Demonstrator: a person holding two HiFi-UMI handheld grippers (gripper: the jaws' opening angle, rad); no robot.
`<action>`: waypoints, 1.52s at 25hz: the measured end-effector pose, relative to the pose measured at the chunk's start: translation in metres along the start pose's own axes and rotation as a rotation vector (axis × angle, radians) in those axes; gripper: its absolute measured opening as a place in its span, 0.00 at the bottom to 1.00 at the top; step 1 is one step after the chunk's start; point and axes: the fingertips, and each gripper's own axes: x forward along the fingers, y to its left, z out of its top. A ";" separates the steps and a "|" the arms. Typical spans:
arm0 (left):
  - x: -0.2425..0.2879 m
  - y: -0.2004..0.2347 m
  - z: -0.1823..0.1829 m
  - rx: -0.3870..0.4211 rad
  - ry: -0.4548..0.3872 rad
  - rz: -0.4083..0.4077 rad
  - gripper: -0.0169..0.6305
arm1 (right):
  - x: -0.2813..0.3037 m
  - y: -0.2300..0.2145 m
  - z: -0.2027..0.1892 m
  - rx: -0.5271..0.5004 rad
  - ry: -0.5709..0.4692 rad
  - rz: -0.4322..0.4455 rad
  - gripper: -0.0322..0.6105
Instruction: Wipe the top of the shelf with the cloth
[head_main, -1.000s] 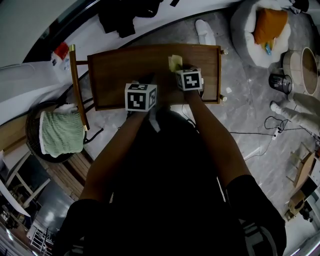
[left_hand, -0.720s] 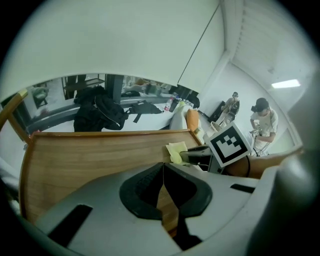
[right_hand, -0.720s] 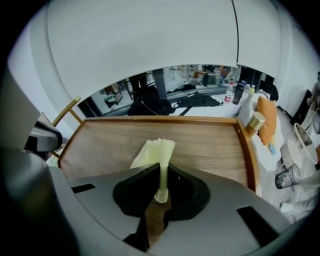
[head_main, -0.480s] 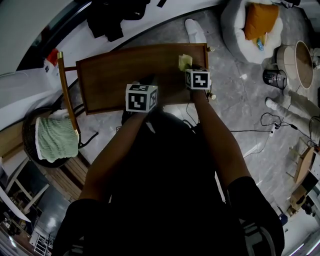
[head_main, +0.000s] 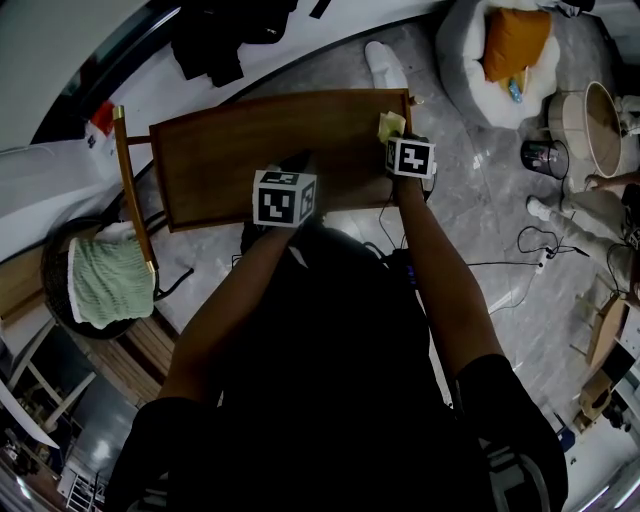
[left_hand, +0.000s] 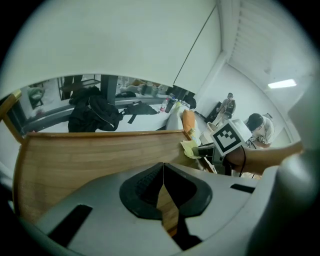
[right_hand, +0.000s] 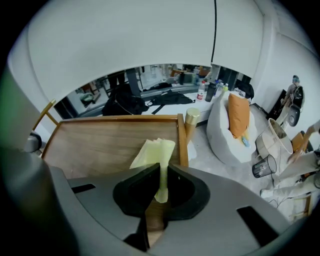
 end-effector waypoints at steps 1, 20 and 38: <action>-0.001 0.000 -0.001 -0.001 0.000 0.000 0.05 | -0.001 -0.001 0.000 -0.007 0.002 -0.008 0.12; -0.125 0.139 -0.007 -0.124 -0.104 0.135 0.05 | -0.043 0.248 0.047 0.026 -0.130 0.401 0.12; -0.260 0.300 -0.024 -0.117 -0.097 0.219 0.05 | 0.002 0.553 -0.002 -0.106 0.049 0.595 0.12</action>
